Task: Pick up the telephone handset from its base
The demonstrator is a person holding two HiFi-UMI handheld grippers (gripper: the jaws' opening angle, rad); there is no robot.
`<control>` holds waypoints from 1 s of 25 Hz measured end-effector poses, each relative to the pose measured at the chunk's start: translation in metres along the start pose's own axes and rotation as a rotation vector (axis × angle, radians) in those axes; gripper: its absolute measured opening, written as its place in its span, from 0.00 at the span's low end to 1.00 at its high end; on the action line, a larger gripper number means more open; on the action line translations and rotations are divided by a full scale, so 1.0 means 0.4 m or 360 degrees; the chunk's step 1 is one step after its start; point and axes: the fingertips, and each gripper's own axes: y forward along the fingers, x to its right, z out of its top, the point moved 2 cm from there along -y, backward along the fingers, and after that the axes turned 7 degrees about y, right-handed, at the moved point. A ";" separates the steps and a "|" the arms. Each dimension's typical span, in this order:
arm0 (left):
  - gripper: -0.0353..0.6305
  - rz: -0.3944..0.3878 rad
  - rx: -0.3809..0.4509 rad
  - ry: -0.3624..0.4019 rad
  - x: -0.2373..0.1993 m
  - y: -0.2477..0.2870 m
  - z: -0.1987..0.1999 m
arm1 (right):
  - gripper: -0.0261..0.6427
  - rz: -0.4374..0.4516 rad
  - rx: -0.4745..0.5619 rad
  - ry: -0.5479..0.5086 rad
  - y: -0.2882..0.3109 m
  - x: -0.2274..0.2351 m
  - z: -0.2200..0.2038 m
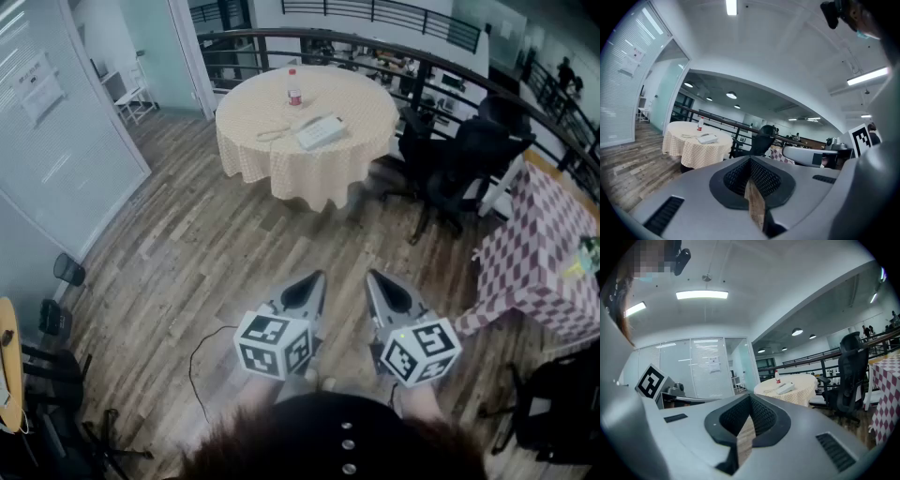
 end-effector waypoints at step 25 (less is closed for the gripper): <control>0.06 -0.0164 0.0003 0.0024 -0.128 0.079 -0.001 | 0.05 -0.0038 -0.0040 0.0016 0.198 -0.029 -0.042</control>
